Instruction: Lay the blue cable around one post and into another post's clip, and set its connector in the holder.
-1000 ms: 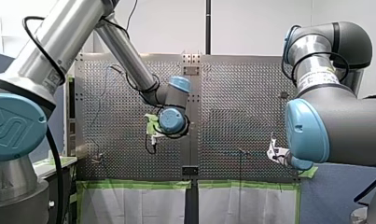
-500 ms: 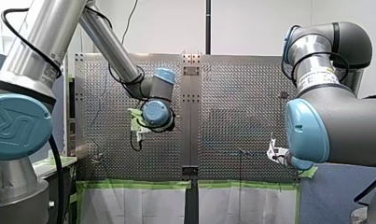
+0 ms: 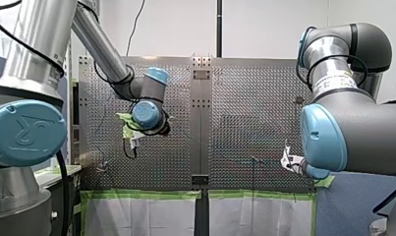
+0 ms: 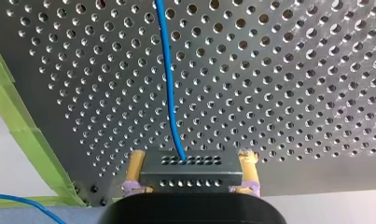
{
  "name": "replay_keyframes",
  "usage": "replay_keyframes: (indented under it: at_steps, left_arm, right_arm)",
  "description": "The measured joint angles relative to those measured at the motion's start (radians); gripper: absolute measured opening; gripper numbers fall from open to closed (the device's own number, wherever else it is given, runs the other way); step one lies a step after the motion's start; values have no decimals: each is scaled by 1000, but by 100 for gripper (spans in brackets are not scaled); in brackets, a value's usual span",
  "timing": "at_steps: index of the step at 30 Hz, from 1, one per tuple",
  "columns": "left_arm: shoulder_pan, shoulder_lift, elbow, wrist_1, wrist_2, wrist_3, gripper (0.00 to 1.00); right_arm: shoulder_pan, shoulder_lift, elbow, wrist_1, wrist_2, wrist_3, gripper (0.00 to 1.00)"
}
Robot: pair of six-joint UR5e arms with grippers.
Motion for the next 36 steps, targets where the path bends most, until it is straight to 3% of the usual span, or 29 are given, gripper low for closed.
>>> replay_keyframes:
  at_steps: [21,27,36]
  left_arm:
    - [177,177,14,28,169,-177,100]
    - [231,231,18,24,138,-222,100]
    - [313,313,19,2,57,-223,100]
  right_arm:
    - [1,3,0,1,0,-4,0]
    - [2,3,0,1,0,-4,0]
    - [1,4,0,0,0,-4,0]
